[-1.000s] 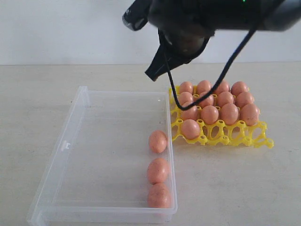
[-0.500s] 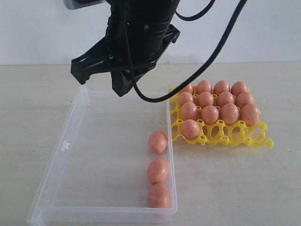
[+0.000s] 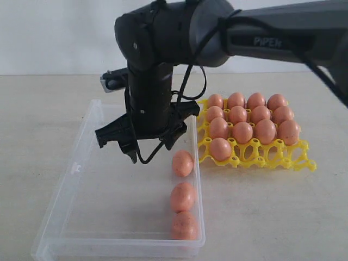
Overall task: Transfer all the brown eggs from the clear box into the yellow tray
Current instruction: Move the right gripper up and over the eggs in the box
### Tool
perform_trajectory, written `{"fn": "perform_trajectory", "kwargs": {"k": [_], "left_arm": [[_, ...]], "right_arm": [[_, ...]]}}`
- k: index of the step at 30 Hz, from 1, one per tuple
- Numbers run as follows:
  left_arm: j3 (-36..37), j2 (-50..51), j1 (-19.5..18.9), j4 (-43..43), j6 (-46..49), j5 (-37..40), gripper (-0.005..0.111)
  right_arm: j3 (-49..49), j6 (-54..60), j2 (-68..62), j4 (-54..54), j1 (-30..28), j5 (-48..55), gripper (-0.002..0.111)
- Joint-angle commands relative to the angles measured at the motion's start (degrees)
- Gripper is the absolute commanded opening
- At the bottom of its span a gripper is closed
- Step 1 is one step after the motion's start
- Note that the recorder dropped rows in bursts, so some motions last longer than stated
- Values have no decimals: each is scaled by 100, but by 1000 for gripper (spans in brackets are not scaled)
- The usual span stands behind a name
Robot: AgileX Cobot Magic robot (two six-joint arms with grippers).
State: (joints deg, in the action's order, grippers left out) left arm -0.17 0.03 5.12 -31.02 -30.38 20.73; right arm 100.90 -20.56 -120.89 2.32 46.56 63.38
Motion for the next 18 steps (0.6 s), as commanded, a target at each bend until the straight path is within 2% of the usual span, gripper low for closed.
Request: {"fn": "perform_trajectory", "kwargs": {"k": [1, 7, 18], "left_arm": [[17, -3, 11, -24, 2, -15, -4], [17, -3, 11, -24, 2, -15, -4], [17, -3, 11, -24, 2, -15, -4]], "right_arm": [[14, -626, -250, 446, -20, 355, 64], [14, -1005, -423, 1236, -20, 422, 64], [14, -1101, -704, 1237, -30, -312, 64]]}}
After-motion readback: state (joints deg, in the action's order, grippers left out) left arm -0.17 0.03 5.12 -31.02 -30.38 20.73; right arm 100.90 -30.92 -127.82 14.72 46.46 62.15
